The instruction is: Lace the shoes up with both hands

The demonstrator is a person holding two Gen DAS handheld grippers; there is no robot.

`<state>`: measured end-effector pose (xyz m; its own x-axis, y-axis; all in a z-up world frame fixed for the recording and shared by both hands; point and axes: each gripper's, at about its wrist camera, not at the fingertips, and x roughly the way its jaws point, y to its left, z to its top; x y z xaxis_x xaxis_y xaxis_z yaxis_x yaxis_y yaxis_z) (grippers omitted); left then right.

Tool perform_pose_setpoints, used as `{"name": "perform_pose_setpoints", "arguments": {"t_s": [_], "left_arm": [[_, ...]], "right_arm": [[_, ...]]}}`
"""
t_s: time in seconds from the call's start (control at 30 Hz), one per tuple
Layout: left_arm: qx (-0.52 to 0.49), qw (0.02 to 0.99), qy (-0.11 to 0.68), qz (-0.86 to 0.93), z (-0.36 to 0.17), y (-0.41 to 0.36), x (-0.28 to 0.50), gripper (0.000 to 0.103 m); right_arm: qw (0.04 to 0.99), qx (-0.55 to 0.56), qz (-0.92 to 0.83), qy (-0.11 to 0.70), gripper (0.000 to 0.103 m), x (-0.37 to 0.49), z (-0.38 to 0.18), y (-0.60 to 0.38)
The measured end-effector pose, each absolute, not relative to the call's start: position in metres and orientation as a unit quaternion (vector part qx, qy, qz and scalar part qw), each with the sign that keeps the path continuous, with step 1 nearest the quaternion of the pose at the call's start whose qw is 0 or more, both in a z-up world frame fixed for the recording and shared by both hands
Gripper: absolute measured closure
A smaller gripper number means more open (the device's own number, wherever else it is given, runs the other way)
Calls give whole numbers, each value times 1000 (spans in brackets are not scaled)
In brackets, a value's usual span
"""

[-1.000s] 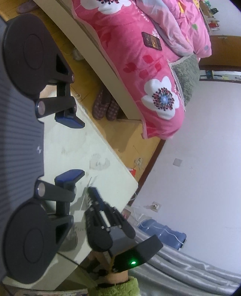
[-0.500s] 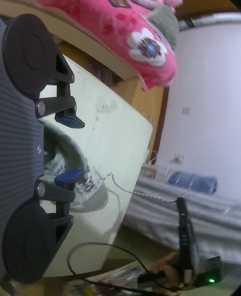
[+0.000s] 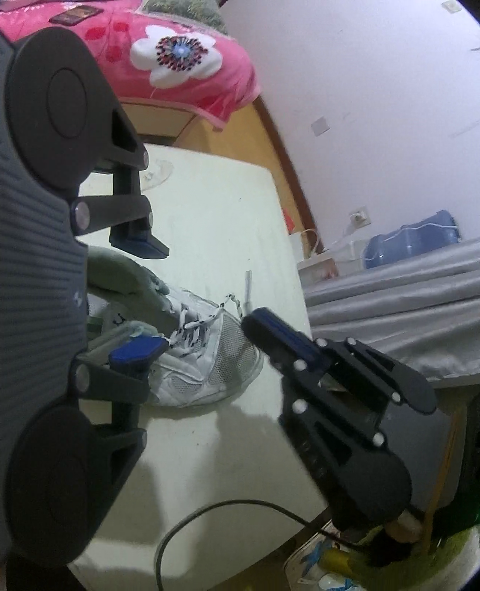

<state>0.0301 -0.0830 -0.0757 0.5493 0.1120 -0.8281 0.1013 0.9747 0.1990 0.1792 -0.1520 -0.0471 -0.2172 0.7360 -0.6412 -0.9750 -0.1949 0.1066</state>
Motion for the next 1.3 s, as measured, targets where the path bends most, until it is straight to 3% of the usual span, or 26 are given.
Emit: {"name": "perform_pose_setpoints", "arguments": {"t_s": [0.2, 0.5, 0.9, 1.3], "left_arm": [[70, 870, 487, 0, -66, -68, 33, 60], [86, 866, 492, -8, -77, -68, 42, 79], [-61, 877, 476, 29, -71, -29, 40, 81], [-72, 878, 472, 33, -73, -25, 39, 81]], "right_arm": [[557, -249, 753, 247, 102, 175, -47, -150], [552, -243, 757, 251, 102, 177, -48, -152], [521, -301, 767, 223, 102, 161, -52, -151], [488, -385, 762, 180, 102, 146, -56, -142]]}}
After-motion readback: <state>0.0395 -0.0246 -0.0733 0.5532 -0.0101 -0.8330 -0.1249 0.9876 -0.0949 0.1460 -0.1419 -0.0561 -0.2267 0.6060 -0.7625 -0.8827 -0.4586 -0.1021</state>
